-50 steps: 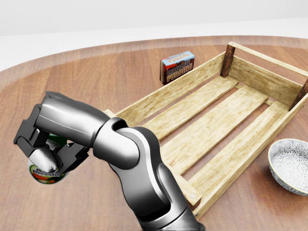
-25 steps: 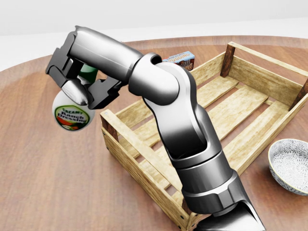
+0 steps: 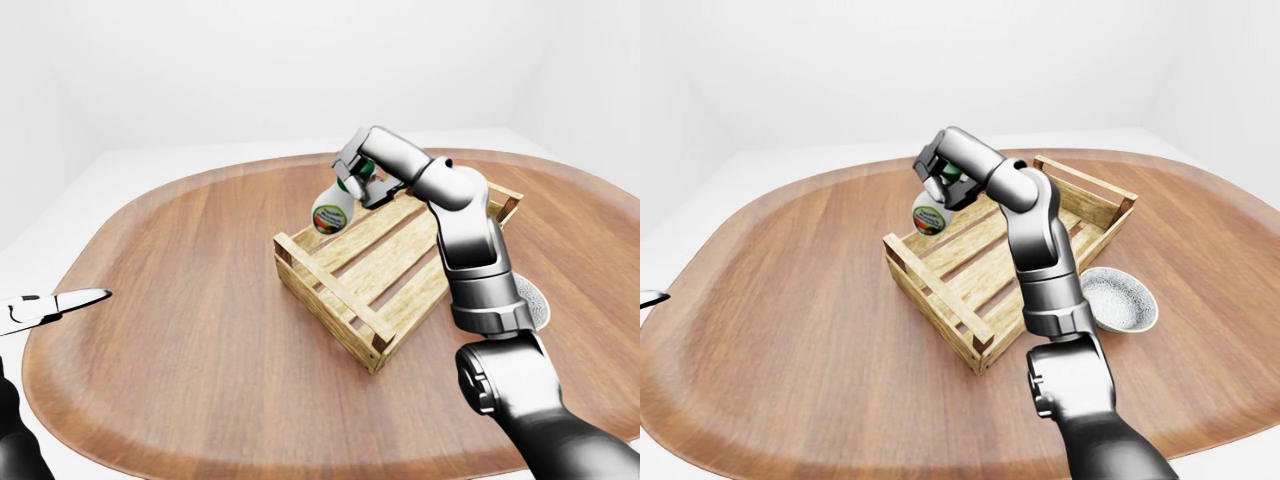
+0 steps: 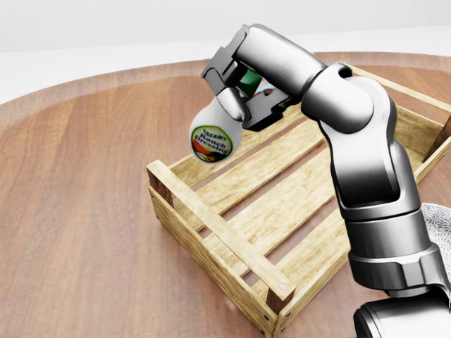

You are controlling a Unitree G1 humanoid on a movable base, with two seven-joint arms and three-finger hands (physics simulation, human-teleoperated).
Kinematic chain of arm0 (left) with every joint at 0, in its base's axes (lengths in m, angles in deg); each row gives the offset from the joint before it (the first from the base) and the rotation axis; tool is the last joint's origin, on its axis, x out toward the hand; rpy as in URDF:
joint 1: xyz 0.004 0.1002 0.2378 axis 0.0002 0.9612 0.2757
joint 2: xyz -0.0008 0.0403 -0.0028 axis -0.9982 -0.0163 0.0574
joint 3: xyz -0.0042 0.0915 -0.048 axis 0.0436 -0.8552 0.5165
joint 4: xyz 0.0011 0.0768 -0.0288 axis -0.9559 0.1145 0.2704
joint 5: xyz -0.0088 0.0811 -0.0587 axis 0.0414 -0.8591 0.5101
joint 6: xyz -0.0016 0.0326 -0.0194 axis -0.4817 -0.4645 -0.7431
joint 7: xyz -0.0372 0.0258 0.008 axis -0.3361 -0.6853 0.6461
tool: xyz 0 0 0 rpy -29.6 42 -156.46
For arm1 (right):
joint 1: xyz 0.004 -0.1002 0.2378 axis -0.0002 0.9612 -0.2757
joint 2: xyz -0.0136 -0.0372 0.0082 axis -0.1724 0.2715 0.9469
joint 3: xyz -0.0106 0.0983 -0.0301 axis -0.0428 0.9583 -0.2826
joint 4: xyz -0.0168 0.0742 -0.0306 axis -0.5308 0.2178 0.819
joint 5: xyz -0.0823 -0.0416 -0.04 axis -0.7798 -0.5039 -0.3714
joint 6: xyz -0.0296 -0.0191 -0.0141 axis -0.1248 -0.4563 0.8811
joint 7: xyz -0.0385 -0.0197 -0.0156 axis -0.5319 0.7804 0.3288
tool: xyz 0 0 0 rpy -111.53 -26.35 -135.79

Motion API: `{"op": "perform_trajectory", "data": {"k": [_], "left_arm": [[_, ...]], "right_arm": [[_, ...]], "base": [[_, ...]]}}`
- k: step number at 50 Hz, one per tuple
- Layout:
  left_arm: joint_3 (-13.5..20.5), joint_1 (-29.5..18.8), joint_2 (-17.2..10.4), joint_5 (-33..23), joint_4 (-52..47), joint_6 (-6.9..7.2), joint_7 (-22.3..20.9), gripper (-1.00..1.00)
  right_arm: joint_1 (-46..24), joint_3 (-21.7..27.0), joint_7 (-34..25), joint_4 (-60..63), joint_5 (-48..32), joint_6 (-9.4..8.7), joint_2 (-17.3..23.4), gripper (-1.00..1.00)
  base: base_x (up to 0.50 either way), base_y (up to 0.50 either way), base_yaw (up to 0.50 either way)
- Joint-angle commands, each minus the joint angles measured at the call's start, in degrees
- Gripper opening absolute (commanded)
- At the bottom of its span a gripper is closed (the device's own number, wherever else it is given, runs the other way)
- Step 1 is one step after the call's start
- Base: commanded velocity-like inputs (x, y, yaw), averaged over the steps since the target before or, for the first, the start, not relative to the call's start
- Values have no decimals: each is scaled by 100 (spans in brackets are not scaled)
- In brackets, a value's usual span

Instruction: Pick up the salad dressing and put it in the tray.

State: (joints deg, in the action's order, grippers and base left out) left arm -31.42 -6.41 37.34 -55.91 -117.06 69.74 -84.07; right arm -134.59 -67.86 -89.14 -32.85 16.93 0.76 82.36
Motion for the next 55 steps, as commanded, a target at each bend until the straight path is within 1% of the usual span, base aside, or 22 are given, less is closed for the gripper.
{"op": "perform_trajectory", "data": {"k": [1,10,13,15,17,24,25,34,39,40,42,43,44,46,48,51,52,55], "left_arm": [[16,-10,-5,-5,-22,0,1,100],[-17,-4,5,-43,44,0,-23,100],[-26,-1,13,-40,28,0,-16,100],[-56,6,33,-62,28,0,-17,100],[-80,9,47,-79,30,0,-25,100],[-42,3,32,-67,4,0,-27,100],[-51,3,35,-74,2,0,-29,100],[-63,11,47,-94,40,0,-46,100],[-49,8,40,-88,57,0,-52,100],[-51,8,39,-90,63,0,-53,100],[-53,8,36,-91,60,0,-50,100],[-51,7,36,-86,56,0,-49,100],[-55,7,36,-92,58,0,-47,100],[-56,6,37,-96,72,0,-49,100],[-55,2,33,-93,75,0,-47,100],[-68,2,35,-104,93,0,-45,100],[-69,2,37,-103,92,0,-45,100],[-71,7,39,-104,87,0,-47,100]], "right_arm": [[311,408,0,17,-378,0,789,-100],[708,622,0,-410,-199,0,1098,-100],[1002,637,0,-443,-260,0,1205,-100],[1070,653,0,-534,-349,0,1270,-100],[1125,749,0,-926,-326,0,1324,-100],[1036,792,19,-2187,-276,0,1528,-100],[1024,795,219,-2484,-270,0,1558,-100],[951,666,929,-3348,-257,0,1541,-100],[759,610,1480,-3931,-290,0,1520,-100],[708,597,1714,-4161,-297,105,1510,-100],[624,608,1920,-4381,-222,272,1500,-100],[592,588,2052,-4513,-219,411,1502,-100],[565,598,2147,-4589,-179,481,1495,-100],[511,581,2368,-4837,-132,686,1492,-100],[503,589,2498,-4873,-60,768,1489,-100],[466,601,2737,-5023,26,982,1508,-100],[465,593,2779,-5039,45,1000,1513,-100],[478,555,3156,-5194,23,1000,1535,-100]], "base": [[0,0,0],[0,0,0],[0,0,0],[0,0,0],[0,0,0],[0,0,0],[0,0,0],[0,0,0],[0,0,0],[0,0,0],[0,0,0],[0,0,0],[0,0,0],[0,0,0],[0,0,0],[0,0,0],[0,0,0],[0,0,0]]}}
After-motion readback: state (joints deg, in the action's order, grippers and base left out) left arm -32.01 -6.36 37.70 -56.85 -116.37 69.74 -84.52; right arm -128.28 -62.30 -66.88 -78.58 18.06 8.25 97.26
